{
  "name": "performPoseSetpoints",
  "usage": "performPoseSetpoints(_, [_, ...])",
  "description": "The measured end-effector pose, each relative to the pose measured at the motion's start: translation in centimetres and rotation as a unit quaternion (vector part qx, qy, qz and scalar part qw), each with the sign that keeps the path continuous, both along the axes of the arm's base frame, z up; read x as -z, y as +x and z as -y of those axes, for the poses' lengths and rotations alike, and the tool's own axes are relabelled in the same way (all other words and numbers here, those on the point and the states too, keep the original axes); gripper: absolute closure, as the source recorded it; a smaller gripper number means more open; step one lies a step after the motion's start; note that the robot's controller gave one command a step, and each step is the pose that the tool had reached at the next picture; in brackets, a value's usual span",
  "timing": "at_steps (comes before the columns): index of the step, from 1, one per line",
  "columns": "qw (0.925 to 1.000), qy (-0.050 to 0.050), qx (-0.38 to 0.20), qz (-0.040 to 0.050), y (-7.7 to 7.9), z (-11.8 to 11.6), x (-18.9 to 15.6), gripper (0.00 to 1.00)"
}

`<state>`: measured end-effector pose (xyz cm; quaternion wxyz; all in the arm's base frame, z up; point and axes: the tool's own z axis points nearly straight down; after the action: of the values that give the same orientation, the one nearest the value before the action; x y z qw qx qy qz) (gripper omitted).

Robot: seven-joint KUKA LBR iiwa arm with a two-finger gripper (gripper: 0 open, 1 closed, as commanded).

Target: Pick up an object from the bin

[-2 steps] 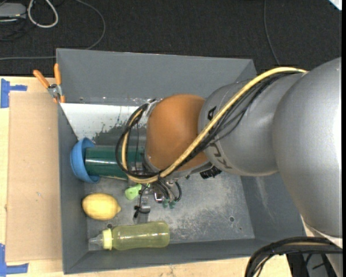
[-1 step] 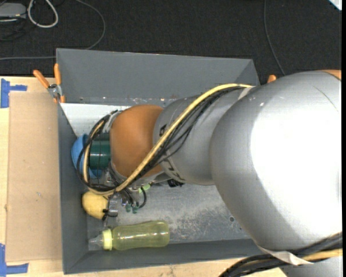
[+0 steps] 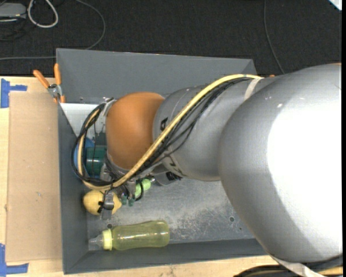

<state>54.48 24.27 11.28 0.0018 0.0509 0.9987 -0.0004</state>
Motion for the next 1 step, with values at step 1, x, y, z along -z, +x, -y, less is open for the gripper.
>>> performPoseSetpoints(1, [0.9999, -0.002, -0.006, -0.0082, -0.09, 1.35, 3.46, 0.00])
